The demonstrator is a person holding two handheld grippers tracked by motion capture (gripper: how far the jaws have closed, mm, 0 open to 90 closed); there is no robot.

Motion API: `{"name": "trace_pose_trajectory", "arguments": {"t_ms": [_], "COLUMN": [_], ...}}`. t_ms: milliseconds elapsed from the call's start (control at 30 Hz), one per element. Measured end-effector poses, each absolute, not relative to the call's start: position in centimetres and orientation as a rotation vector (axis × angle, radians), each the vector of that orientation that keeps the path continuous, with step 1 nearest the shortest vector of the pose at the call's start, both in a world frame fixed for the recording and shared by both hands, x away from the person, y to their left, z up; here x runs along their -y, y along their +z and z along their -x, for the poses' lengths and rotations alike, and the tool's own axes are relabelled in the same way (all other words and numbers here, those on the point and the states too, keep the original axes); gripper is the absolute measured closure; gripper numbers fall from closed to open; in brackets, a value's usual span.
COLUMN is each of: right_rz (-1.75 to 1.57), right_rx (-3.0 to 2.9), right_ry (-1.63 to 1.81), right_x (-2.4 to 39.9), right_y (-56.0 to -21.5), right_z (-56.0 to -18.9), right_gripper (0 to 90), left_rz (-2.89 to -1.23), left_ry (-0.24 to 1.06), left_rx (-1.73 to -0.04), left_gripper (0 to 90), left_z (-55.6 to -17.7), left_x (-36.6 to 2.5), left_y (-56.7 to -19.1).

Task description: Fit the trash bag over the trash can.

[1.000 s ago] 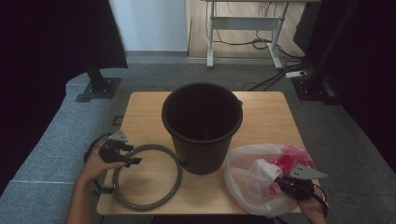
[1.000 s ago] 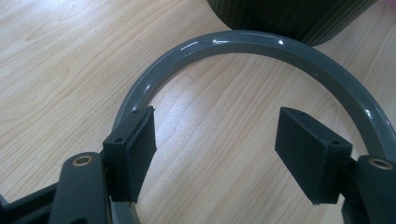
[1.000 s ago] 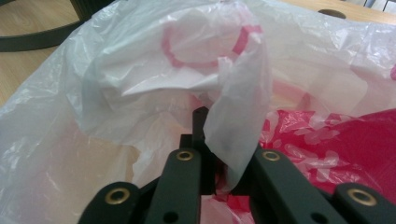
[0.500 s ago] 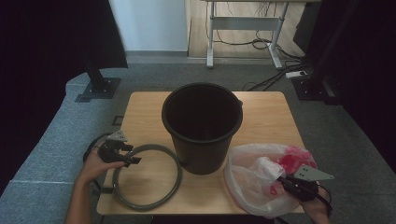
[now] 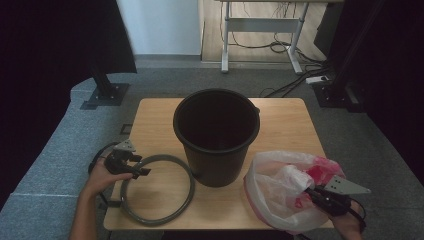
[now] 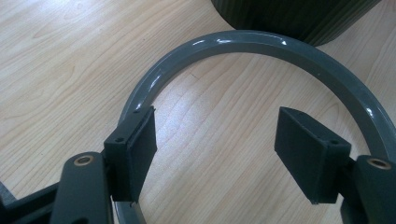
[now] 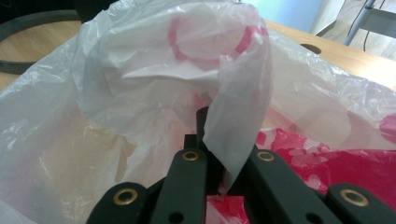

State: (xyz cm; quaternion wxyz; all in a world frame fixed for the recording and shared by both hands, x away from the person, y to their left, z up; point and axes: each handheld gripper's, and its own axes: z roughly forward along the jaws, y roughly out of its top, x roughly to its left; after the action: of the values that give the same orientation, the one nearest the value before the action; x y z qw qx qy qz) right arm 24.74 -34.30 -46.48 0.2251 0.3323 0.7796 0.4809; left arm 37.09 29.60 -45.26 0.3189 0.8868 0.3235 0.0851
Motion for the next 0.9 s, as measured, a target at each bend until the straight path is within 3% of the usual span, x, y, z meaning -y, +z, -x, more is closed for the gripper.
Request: {"name": "trace_pose_trajectory", "arguments": {"t_ms": [900], "right_rz": [-0.873], "right_rx": [-2.078], "right_ry": [1.347], "right_x": [34.9], "right_y": [-43.2], "right_z": [-24.9], "right_gripper": [87.6], "left_rz": [-2.332], "left_ry": [0.222], "left_rx": [-0.852], "left_gripper": [30.0], "left_z": [-37.0], "left_x": [-29.5], "left_y": [-45.3]}}
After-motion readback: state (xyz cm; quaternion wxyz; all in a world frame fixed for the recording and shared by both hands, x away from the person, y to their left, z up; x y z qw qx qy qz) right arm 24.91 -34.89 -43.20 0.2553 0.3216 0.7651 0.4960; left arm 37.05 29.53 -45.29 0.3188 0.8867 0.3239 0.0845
